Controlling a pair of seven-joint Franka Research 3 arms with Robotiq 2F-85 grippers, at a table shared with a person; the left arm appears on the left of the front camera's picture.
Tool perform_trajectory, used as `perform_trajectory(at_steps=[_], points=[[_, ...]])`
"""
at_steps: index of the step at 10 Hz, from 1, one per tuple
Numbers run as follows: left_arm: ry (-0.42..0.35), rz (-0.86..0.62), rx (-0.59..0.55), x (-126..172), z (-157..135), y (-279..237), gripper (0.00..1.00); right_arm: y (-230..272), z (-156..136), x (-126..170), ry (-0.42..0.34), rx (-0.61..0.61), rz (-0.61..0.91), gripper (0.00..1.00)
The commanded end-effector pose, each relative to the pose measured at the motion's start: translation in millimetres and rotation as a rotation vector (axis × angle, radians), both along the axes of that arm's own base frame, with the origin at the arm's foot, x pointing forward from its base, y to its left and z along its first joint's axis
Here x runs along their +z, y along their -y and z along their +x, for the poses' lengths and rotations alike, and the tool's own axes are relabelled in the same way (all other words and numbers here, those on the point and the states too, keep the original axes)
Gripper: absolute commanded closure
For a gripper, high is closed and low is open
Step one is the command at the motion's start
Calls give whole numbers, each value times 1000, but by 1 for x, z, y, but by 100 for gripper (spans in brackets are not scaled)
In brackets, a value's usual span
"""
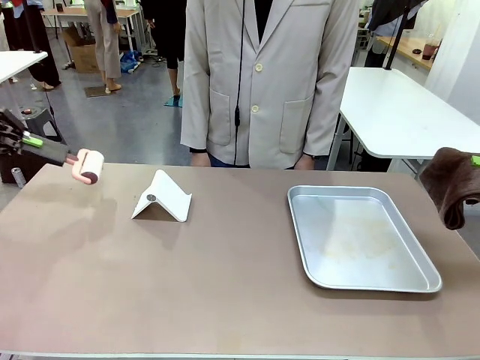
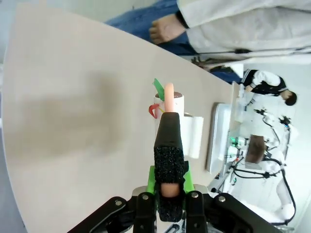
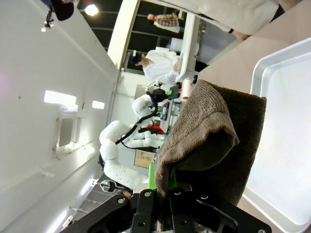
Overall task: Clean the surface of the table.
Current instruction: Clean the area not pointed to by the person.
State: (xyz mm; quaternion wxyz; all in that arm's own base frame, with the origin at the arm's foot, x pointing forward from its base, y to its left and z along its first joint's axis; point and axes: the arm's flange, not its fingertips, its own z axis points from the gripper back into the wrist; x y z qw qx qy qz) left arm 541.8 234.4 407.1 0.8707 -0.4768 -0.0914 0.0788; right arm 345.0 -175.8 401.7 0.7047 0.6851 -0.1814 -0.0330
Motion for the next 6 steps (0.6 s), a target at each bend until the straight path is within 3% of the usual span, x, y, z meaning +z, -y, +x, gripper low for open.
perform_trajectory(at_steps=[1, 6], points=[[78, -73, -14, 20, -48, 2, 78, 0, -2, 4, 10, 4, 7, 93], [69, -207, 7, 41, -166, -11, 78, 0, -2, 4, 10, 4, 7, 93]])
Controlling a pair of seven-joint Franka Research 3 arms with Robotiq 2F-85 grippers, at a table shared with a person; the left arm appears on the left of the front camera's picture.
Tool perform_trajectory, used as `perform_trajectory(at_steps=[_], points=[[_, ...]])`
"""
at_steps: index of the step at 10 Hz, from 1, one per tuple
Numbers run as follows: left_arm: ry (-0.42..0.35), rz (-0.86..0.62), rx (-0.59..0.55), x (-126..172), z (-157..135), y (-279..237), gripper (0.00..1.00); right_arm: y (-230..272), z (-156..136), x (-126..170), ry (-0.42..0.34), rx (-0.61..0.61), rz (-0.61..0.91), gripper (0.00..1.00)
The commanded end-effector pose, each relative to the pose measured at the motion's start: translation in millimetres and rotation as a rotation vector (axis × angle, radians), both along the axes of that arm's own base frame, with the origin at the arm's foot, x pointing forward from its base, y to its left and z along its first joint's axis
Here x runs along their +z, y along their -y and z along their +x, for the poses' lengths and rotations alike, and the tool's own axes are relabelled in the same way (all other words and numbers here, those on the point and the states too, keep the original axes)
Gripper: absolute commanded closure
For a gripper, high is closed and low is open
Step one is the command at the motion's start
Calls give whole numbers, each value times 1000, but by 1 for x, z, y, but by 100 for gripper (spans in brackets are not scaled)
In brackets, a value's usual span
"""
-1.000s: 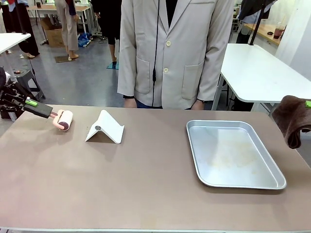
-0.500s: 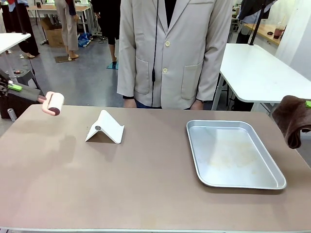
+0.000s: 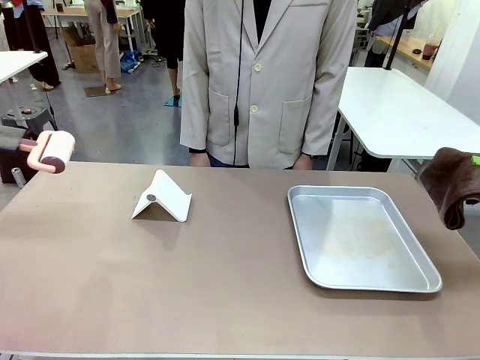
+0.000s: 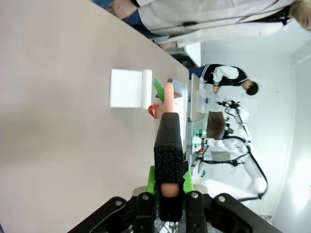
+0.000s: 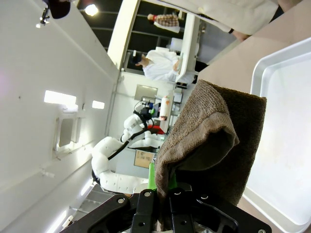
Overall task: Clean the surface of the table.
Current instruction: Clean the area not pointed to by the person.
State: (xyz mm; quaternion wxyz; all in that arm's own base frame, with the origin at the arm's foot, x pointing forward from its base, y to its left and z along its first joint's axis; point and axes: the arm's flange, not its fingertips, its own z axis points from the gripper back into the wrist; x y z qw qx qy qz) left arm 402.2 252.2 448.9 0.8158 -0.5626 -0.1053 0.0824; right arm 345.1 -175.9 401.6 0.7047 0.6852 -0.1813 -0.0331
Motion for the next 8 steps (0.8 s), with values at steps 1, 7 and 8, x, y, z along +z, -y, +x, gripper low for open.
perform_trajectory(at_steps=[1, 7, 8], points=[[36, -7, -2, -4, -49, 5, 78, 0, -2, 4, 10, 4, 7, 93], [36, -24, -126, -34, -146, 2, 78, 0, -2, 4, 10, 4, 7, 93], [42, -42, -109, -35, -147, -1, 78, 0, -2, 4, 10, 4, 7, 93]])
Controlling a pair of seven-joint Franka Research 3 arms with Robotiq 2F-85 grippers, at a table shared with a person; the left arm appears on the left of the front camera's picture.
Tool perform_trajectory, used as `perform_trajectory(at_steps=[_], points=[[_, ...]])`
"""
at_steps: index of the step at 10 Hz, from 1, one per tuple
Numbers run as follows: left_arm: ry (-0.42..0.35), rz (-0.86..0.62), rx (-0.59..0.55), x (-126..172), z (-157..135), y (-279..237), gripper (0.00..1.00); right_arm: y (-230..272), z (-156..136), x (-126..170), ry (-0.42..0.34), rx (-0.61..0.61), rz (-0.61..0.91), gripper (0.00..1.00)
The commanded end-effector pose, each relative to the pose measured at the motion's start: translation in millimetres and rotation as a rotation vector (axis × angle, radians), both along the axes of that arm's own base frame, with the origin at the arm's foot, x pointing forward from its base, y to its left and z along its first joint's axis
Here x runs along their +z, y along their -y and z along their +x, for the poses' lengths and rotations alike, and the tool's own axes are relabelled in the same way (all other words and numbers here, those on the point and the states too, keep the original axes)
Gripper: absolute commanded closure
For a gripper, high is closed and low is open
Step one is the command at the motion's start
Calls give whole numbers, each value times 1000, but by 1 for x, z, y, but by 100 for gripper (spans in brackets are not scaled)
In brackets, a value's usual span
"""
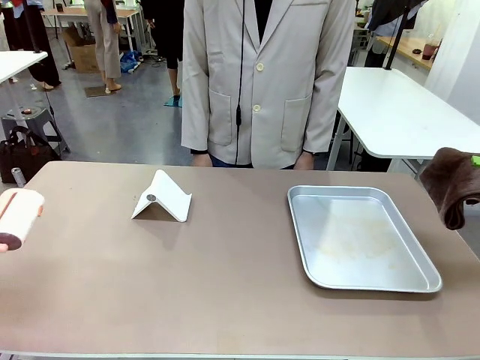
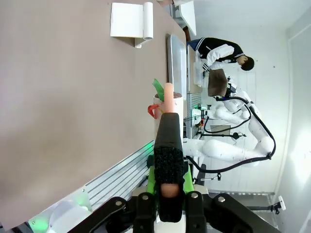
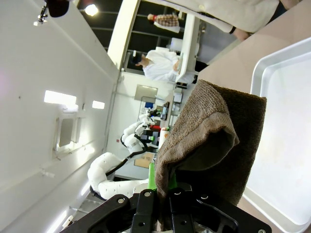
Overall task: Clean the surface of the table.
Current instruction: Clean the area not pointed to by the person, then return the Lint Roller and towel to their original positions.
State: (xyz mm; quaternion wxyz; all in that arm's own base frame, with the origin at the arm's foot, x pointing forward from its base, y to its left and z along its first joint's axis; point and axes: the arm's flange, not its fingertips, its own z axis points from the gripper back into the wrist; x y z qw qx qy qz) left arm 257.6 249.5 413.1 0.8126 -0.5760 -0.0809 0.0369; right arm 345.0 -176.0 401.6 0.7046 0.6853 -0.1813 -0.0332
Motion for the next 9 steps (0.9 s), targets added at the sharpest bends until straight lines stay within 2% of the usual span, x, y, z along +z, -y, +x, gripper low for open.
perform_trajectory(at_steps=[1, 9], points=[[-2, 12, 7, 2, 8, 2, 78, 0, -2, 4, 10, 4, 7, 93], [-2, 12, 7, 2, 8, 2, 78, 0, -2, 4, 10, 4, 7, 93]])
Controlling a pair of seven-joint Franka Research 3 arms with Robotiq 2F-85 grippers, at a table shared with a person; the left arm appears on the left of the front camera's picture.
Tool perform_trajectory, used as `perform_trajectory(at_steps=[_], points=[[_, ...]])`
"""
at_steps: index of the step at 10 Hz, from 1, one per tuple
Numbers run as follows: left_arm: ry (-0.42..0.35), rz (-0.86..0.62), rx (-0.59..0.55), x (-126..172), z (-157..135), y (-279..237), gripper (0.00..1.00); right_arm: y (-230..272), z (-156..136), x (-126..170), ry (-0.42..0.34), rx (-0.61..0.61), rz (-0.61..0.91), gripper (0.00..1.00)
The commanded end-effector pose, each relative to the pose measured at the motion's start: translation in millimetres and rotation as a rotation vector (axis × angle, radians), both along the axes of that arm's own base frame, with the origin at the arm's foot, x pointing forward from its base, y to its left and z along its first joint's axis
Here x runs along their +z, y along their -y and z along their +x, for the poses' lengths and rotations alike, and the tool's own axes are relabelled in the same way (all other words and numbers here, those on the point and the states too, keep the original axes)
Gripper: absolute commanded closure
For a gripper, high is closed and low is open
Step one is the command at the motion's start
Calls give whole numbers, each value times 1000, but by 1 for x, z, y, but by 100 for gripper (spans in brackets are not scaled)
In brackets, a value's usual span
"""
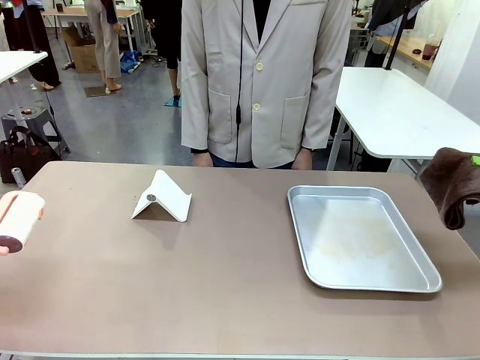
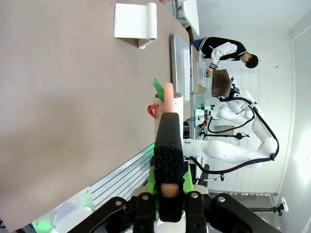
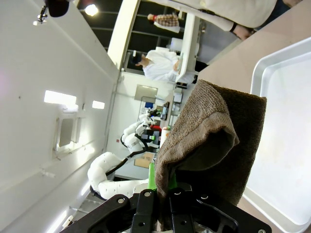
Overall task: Clean the surface of the table.
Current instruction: Return the Lint Roller and towel to their original positions.
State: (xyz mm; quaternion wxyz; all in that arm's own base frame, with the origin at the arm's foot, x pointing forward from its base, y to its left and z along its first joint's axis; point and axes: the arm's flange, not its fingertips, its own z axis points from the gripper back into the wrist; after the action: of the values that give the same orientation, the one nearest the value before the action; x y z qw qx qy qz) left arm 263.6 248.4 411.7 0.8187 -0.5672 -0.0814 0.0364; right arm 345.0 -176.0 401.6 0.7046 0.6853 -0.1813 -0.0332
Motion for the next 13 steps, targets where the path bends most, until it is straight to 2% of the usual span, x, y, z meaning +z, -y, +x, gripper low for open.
perform_trajectory(at_steps=[1, 7, 8, 10, 13], points=[[-2, -9, 7, 4, 2, 1, 78, 0, -2, 4, 10, 4, 7, 93], [0, 0, 0, 0, 0, 0, 78, 0, 0, 0, 0, 0, 0, 93], [1, 1, -21, 9, 1, 9, 78, -9, -2, 10, 34, 1, -10, 93], [18, 7, -61, 34, 16, 41, 78, -48, 15, 25, 72, 32, -47, 93], [14, 109, -110, 71, 48, 99, 78, -115, 55, 36, 67, 100, -150, 93]])
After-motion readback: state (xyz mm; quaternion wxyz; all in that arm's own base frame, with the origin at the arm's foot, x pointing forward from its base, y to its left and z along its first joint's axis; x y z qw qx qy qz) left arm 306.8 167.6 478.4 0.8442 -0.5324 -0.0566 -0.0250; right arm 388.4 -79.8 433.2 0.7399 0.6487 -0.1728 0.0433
